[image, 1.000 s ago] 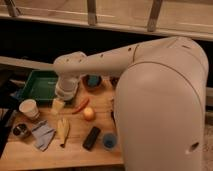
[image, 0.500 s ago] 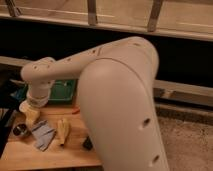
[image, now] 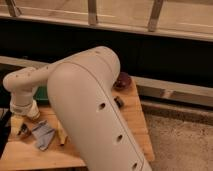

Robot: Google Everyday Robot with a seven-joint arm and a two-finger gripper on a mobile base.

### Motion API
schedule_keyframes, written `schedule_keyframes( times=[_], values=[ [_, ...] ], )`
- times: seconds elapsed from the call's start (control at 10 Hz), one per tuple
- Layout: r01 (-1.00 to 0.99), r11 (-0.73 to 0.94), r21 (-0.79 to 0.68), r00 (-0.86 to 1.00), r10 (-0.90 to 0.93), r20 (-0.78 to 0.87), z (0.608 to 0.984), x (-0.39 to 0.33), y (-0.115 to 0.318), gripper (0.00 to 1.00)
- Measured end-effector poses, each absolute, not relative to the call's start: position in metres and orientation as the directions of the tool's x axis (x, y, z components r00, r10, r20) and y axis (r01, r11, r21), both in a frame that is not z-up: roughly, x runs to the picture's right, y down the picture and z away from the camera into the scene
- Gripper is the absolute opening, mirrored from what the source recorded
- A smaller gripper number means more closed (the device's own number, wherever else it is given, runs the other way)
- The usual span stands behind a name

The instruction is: Place towel in tray

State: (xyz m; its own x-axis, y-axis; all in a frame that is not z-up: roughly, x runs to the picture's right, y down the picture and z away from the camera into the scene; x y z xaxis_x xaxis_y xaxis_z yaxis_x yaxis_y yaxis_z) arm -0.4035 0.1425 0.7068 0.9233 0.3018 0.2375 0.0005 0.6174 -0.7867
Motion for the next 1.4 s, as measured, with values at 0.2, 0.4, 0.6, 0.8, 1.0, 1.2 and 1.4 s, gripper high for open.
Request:
schedule_keyframes(
  times=[0.2,0.4,0.6,0.8,1.0,1.2,1.4],
  values=[
    [0.001,0.617,-0.787,0.924,0.301,0.237,0.707,-0.404,0.143,0.80],
    [0.002,0.616,-0.787,0.924,0.300,0.237,0.707,-0.403,0.143,0.80],
    [0.005,0.570,-0.822,0.931,0.297,0.211,0.714,-0.397,0.153,0.80],
    [-0.018,0.536,-0.844,0.948,0.278,0.156,0.721,-0.386,0.168,0.80],
    [-0.059,0.515,-0.855,0.956,0.277,0.101,0.720,-0.373,0.177,0.80],
    [-0.094,0.506,-0.857,0.956,0.287,0.064,0.725,-0.360,0.187,0.80],
    [-0.120,0.500,-0.857,0.953,0.300,0.041,0.739,-0.350,0.200,0.80]
  ],
)
